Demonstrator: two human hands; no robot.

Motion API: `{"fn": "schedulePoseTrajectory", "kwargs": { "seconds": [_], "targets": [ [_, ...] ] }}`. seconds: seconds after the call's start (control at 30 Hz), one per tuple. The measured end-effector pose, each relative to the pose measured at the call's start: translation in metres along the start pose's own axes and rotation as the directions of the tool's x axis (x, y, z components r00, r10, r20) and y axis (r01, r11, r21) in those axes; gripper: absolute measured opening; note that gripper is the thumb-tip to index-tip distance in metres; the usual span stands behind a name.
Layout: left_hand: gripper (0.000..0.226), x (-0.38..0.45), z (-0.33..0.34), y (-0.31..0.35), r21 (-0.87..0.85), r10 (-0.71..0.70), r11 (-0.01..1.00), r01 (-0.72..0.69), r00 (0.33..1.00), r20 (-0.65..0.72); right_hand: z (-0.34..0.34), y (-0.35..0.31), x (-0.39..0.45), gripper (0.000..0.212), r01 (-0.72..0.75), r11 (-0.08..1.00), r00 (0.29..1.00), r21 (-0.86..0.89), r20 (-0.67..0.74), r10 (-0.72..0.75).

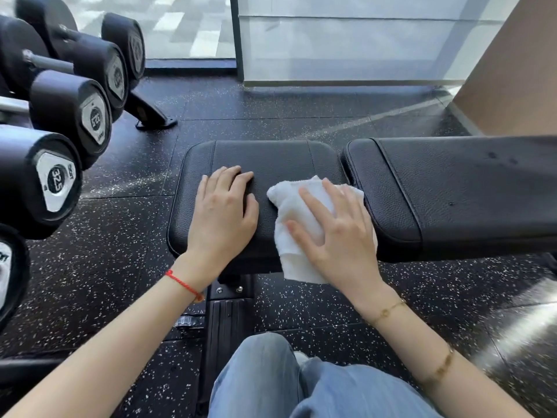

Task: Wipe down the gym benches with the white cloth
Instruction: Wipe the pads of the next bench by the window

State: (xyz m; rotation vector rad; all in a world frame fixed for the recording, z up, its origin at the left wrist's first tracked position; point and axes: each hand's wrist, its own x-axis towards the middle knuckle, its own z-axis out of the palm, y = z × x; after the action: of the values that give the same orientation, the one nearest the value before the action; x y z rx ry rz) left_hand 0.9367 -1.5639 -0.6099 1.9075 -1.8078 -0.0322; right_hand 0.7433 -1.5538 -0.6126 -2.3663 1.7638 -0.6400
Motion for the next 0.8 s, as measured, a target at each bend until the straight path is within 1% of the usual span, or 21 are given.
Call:
{"fn": "schedulePoseTrajectory", "kwargs": {
  "seconds": [0.03,0.1,0.17,0.27,0.33,0.4,0.47,0.5,0.57,0.6,0.67,0.73,0.8],
  "targets": [
    [0.043,0.000,0.000,0.000,0.004,0.001,1.000,-0.001,1.000,-0.002,0.001,0.001,0.000,0.062,0.006,1.000,1.000,-0.007,-0.004,-0.006],
    [0.043,0.000,0.001,0.000,0.008,-0.001,1.000,0.001,1.000,-0.002,0.002,0.002,0.003,0.052,0.017,1.000,0.999,0.009,-0.040,-0.017],
    [0.043,-0.001,0.000,0.001,0.005,-0.002,1.000,0.002,1.000,0.002,0.002,0.003,0.006,0.040,0.036,0.996,0.996,0.077,-0.081,-0.030],
    [0.044,0.000,-0.001,0.003,0.008,-0.003,1.000,0.003,1.000,0.015,-0.009,0.010,0.017,0.033,0.095,0.979,0.995,0.182,-0.054,-0.087],
    [0.043,0.001,-0.003,0.005,0.017,-0.003,1.000,0.003,1.000,0.023,-0.021,0.021,0.027,0.032,0.144,0.978,0.990,0.153,-0.020,-0.143],
    [0.042,0.003,-0.004,0.010,0.020,0.012,1.000,-0.012,1.000,0.020,-0.036,0.038,0.036,0.035,0.173,0.984,0.985,0.045,-0.029,-0.171],
    [0.042,0.007,-0.003,0.019,0.005,0.033,0.999,-0.033,0.999,0.012,-0.049,0.063,0.038,0.041,0.169,0.980,0.984,-0.105,-0.033,-0.173],
    [0.042,0.010,-0.002,0.026,-0.007,0.043,0.999,-0.043,0.999,0.011,-0.054,0.073,0.036,0.045,0.155,0.973,0.988,-0.172,-0.003,-0.157],
    [0.043,0.014,0.004,0.041,-0.029,0.063,0.998,-0.062,0.997,0.034,-0.057,0.087,0.027,0.058,0.100,0.963,0.991,-0.251,0.107,-0.075],
    [0.044,0.016,0.007,0.048,-0.037,0.073,0.997,-0.071,0.996,0.053,-0.056,0.091,0.021,0.066,0.075,0.959,0.989,-0.273,0.145,-0.036],
    [0.046,0.017,0.015,0.061,-0.046,0.086,0.996,-0.083,0.992,0.089,-0.054,0.100,0.011,0.076,0.053,0.952,0.989,-0.300,0.150,-0.008],
    [0.047,0.015,0.023,0.070,-0.058,0.101,0.994,-0.095,0.988,0.117,-0.057,0.113,0.005,0.074,0.016,0.960,0.992,-0.279,0.124,0.019],
    [0.048,0.014,0.029,0.078,-0.062,0.117,0.992,-0.110,0.985,0.125,-0.059,0.127,0.011,0.066,-0.050,0.966,0.990,-0.252,0.112,0.081]
  ]
}}
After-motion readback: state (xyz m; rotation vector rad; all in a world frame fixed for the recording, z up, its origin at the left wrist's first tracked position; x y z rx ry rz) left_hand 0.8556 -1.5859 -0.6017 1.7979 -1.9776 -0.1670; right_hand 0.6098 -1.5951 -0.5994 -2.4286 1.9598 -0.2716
